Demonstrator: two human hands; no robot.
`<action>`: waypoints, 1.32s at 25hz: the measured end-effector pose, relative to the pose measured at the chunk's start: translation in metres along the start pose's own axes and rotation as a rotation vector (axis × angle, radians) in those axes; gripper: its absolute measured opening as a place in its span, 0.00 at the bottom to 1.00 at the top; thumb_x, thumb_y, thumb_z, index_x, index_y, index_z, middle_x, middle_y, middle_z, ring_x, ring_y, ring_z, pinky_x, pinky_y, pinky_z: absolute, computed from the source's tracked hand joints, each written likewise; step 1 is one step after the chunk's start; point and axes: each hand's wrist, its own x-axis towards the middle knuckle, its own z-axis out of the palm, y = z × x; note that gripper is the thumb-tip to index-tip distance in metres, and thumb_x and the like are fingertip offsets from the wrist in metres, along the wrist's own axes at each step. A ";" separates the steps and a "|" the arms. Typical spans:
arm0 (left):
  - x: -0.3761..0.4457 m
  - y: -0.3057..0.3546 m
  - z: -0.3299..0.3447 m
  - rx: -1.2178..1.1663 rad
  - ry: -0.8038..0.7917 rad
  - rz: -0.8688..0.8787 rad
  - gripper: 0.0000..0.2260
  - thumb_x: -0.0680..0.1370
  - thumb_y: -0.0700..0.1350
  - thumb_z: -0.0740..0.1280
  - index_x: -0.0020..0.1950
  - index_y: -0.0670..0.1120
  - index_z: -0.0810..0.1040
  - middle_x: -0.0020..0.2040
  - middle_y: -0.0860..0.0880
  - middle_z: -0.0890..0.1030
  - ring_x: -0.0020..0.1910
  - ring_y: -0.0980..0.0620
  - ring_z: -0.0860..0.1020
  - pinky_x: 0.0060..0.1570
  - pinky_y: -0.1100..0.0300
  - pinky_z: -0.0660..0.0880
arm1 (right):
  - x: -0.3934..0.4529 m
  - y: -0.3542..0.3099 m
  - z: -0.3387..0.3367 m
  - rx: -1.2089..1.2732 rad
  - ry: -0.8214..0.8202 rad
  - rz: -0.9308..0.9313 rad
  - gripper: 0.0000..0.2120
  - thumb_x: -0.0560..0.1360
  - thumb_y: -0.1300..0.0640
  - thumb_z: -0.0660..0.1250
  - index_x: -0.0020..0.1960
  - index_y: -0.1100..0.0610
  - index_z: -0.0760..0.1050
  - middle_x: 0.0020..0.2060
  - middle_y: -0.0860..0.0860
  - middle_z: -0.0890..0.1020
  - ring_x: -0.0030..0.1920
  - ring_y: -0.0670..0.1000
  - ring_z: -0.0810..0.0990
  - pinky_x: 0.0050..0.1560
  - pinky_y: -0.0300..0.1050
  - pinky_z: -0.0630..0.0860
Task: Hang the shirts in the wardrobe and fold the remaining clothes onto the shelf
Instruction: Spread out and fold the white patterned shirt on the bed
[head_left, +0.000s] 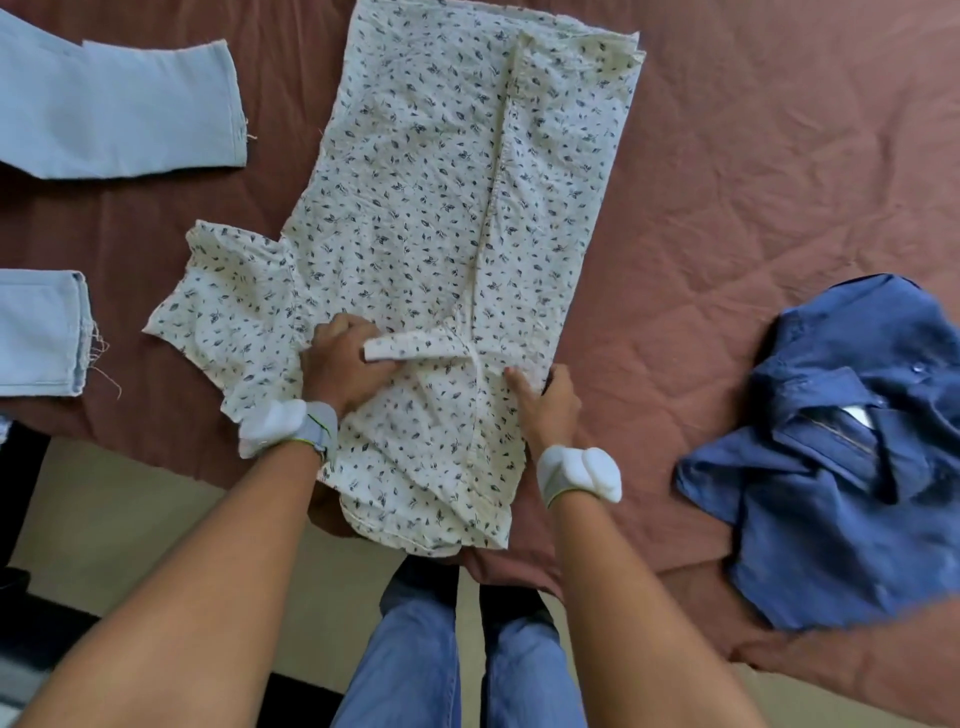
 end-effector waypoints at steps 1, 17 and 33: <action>-0.009 0.001 -0.002 -0.216 0.047 -0.078 0.14 0.71 0.51 0.75 0.52 0.48 0.78 0.45 0.51 0.77 0.51 0.47 0.74 0.42 0.65 0.71 | -0.011 0.007 0.001 -0.007 -0.017 0.012 0.22 0.72 0.45 0.72 0.54 0.62 0.74 0.50 0.56 0.81 0.49 0.54 0.78 0.48 0.46 0.74; -0.037 -0.060 -0.008 -0.414 0.141 -0.473 0.21 0.71 0.46 0.75 0.61 0.45 0.74 0.62 0.43 0.75 0.53 0.42 0.79 0.46 0.51 0.81 | -0.088 0.058 0.029 -0.269 -0.027 0.165 0.41 0.62 0.31 0.73 0.61 0.60 0.68 0.56 0.55 0.75 0.59 0.58 0.74 0.57 0.55 0.75; -0.036 0.032 -0.048 -0.759 -0.224 0.184 0.13 0.77 0.35 0.66 0.56 0.49 0.82 0.50 0.49 0.83 0.46 0.50 0.83 0.46 0.55 0.82 | -0.107 0.057 0.079 0.143 0.146 -0.220 0.10 0.79 0.64 0.58 0.45 0.59 0.77 0.37 0.54 0.78 0.38 0.52 0.73 0.41 0.49 0.70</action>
